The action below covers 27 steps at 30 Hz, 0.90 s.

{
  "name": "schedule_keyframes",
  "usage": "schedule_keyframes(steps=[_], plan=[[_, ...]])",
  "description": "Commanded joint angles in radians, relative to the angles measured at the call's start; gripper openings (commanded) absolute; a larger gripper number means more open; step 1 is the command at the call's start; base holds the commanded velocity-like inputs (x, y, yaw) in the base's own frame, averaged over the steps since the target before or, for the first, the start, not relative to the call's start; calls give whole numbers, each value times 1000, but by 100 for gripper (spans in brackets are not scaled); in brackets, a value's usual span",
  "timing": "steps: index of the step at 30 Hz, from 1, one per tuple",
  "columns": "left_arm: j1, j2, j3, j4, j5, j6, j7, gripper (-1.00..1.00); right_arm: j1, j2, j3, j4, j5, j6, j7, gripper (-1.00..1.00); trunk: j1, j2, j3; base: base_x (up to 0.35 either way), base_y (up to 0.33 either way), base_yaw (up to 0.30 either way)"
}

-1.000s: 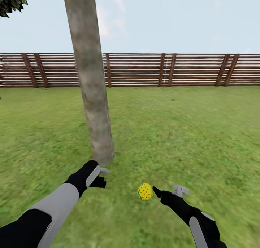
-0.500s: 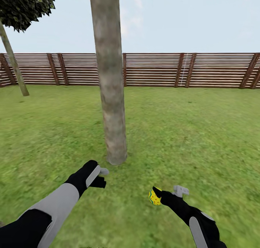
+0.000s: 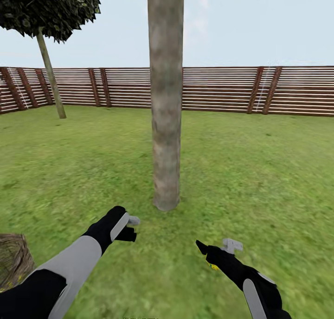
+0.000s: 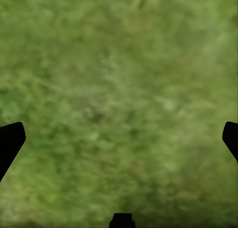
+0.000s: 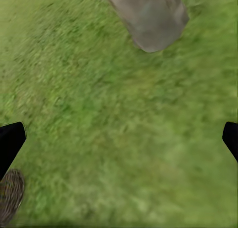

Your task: Take the three Easter eggs out of the wicker basket on the lawn in the garden, then place them on the lawn next to a single tree (choose any tree) so that all three eggs are next to the same tree and none are left in the basket.

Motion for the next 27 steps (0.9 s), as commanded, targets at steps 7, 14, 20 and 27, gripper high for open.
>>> schedule_keyframes(steps=[7,14,20,27], plan=[[0,1,-7,-7,13,3,8,100,0,1,8,1,-2,7,5,100,0,0,-4,0,0,277],[0,1,-9,-9,12,3,8,100,0,1,16,2,-2,7,4,100,0,0,-8,0,0,277],[0,2,-9,-10,11,3,7,100,0,1,17,4,-2,7,4,100,0,0,-11,0,0,277],[2,2,-11,-39,9,2,6,100,0,1,17,6,-2,7,4,100,0,0,-14,0,0,276]])
